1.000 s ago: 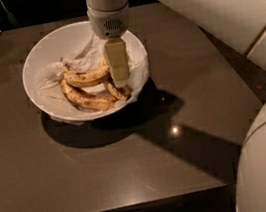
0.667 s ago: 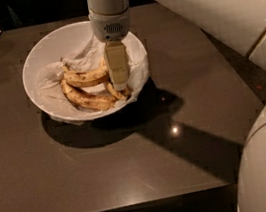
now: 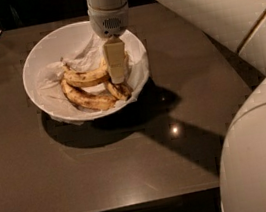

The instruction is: Pick banana from white bowl

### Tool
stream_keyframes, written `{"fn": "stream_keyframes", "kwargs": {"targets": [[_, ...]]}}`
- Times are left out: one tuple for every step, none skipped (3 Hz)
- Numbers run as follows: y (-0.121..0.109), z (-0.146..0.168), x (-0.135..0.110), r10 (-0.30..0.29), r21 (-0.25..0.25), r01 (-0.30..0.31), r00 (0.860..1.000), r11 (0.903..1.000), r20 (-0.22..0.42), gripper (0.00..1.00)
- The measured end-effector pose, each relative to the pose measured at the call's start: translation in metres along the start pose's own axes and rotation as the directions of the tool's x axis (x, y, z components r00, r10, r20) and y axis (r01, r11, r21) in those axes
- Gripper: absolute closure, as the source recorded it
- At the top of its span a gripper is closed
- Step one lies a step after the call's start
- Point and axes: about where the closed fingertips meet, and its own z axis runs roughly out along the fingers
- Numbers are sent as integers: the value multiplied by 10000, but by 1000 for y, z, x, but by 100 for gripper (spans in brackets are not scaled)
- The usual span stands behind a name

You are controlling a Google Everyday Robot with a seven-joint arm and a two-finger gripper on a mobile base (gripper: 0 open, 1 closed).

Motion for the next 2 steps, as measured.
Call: {"fn": "stream_keyframes", "kwargs": {"targets": [[-7, 1, -6, -157, -9, 157, 9999, 9999, -58, 28], [-15, 4, -13, -338, -79, 337, 9994, 9994, -120, 38]]}}
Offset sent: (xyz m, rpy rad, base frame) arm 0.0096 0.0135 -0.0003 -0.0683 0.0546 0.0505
